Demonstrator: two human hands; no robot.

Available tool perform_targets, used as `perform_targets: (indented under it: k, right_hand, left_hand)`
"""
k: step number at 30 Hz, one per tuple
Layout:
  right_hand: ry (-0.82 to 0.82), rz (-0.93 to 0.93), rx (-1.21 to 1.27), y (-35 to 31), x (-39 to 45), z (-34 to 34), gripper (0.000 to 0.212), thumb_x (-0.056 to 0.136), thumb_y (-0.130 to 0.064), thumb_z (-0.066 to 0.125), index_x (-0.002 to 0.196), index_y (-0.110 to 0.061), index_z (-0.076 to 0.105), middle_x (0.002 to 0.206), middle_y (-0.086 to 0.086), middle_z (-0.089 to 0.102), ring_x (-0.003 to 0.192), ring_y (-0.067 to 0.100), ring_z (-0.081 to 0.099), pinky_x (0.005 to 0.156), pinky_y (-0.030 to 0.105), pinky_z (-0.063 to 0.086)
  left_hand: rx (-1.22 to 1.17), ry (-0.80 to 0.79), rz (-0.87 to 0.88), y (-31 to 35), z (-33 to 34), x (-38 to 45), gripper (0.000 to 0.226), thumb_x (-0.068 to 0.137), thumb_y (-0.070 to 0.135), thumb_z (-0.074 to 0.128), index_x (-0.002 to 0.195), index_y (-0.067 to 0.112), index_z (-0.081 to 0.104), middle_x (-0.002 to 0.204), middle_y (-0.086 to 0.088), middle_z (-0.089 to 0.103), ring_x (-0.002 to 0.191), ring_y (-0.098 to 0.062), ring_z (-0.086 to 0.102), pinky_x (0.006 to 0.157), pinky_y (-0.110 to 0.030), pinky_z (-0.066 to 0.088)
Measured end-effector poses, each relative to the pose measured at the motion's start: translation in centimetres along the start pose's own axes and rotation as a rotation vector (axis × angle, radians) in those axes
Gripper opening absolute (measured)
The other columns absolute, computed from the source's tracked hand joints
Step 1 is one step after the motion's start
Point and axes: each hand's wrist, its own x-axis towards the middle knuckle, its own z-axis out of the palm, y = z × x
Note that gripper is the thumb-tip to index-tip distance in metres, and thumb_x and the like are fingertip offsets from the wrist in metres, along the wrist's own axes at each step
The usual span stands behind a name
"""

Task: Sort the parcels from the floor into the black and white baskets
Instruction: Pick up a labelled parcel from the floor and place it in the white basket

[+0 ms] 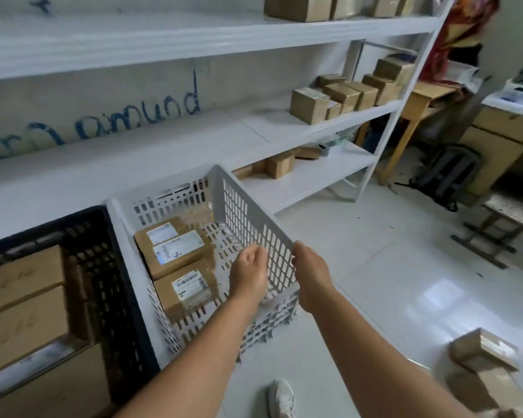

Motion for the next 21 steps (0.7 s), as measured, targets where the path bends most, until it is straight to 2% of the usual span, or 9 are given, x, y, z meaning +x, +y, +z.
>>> perform_targets:
  k: [3, 6, 7, 10, 12, 14, 16, 18, 21]
  right_hand:
    - [0.094, 0.013, 0.073, 0.7, -0.6, -3.9, 0.024, 0.094, -0.022, 0.043, 0.071, -0.020, 0.048, 0.075, 0.000, 0.046, 0.067, 0.016, 0.040, 0.058, 0.028, 0.031]
    - [0.161, 0.028, 0.149, 1.4, -1.5, -7.5, 0.023, 0.093, -0.023, 0.045, 0.070, -0.022, 0.044, 0.075, -0.003, 0.042, 0.070, 0.017, 0.039, 0.064, 0.028, 0.032]
    - [0.188, 0.038, 0.161, 1.8, -1.6, -8.7, 0.020, 0.093, -0.024, 0.045, 0.073, -0.021, 0.046, 0.078, -0.003, 0.044, 0.076, 0.018, 0.041, 0.070, 0.028, 0.034]
    - [0.270, 0.061, 0.198, 3.0, -2.2, -12.5, 0.013, 0.091, -0.025, 0.046, 0.084, -0.018, 0.055, 0.088, -0.003, 0.050, 0.088, 0.018, 0.046, 0.074, 0.030, 0.035]
    - [0.313, 0.082, 0.237, 4.2, -2.4, -15.1, 0.020, 0.092, -0.027, 0.046, 0.103, -0.015, 0.058, 0.104, -0.001, 0.055, 0.100, 0.019, 0.050, 0.082, 0.032, 0.035]
    - [0.360, 0.114, 0.273, 5.4, -2.6, -17.8, 0.027, 0.094, -0.029, 0.045, 0.112, -0.013, 0.057, 0.114, 0.003, 0.056, 0.105, 0.021, 0.049, 0.087, 0.033, 0.036]
    - [0.413, 0.144, 0.318, 6.7, -2.6, -20.7, 0.030, 0.094, -0.030, 0.046, 0.109, -0.008, 0.059, 0.124, 0.011, 0.058, 0.108, 0.025, 0.051, 0.091, 0.034, 0.038]
    - [0.468, 0.169, 0.360, 7.9, -2.4, -23.7, 0.029, 0.093, -0.032, 0.046, 0.100, -0.007, 0.059, 0.127, 0.013, 0.056, 0.102, 0.024, 0.052, 0.086, 0.034, 0.038]
    - [0.540, 0.187, 0.399, 9.9, -2.0, -27.9, 0.028, 0.091, -0.035, 0.047, 0.105, -0.015, 0.060, 0.119, 0.005, 0.058, 0.107, 0.022, 0.051, 0.084, 0.033, 0.034]
  left_hand:
    - [-0.006, -0.100, 0.005, 0.7, 2.9, -1.9, 0.039, 0.098, 0.035, 0.042, 0.132, 0.016, 0.052, 0.128, -0.004, 0.059, 0.117, -0.020, 0.055, 0.095, -0.030, 0.043]
    - [-0.020, -0.189, 0.026, 0.8, 6.0, -3.5, 0.018, 0.097, 0.028, 0.044, 0.097, 0.025, 0.061, 0.093, 0.001, 0.060, 0.096, -0.017, 0.054, 0.083, -0.030, 0.043]
    - [-0.017, -0.214, 0.031, 0.8, 7.1, -4.0, 0.018, 0.097, 0.028, 0.044, 0.097, 0.024, 0.061, 0.089, 0.002, 0.057, 0.093, -0.016, 0.053, 0.083, -0.031, 0.043]
    - [0.004, -0.305, 0.018, 0.3, 10.5, -5.5, 0.033, 0.098, 0.029, 0.042, 0.125, 0.014, 0.056, 0.098, 0.001, 0.056, 0.098, -0.017, 0.053, 0.093, -0.033, 0.044]
    - [0.032, -0.369, 0.006, -0.3, 12.8, -6.5, 0.034, 0.098, 0.030, 0.042, 0.127, 0.016, 0.054, 0.102, 0.002, 0.057, 0.102, -0.017, 0.054, 0.094, -0.032, 0.043]
    - [0.060, -0.437, -0.011, -1.0, 15.4, -7.5, 0.022, 0.098, 0.029, 0.041, 0.113, 0.022, 0.056, 0.092, 0.008, 0.058, 0.096, -0.016, 0.054, 0.089, -0.030, 0.044]
    - [0.098, -0.495, -0.025, -1.6, 18.0, -8.8, 0.014, 0.099, 0.027, 0.040, 0.093, 0.025, 0.053, 0.081, 0.010, 0.053, 0.083, -0.013, 0.051, 0.074, -0.026, 0.044]
    - [0.135, -0.547, -0.043, -2.2, 20.7, -10.2, 0.014, 0.099, 0.029, 0.039, 0.092, 0.025, 0.051, 0.079, 0.009, 0.050, 0.072, -0.009, 0.047, 0.063, -0.021, 0.039]
    - [0.194, -0.607, -0.071, -3.0, 24.9, -12.1, 0.016, 0.098, 0.030, 0.039, 0.092, 0.023, 0.053, 0.080, 0.007, 0.052, 0.073, -0.009, 0.047, 0.061, -0.018, 0.038]
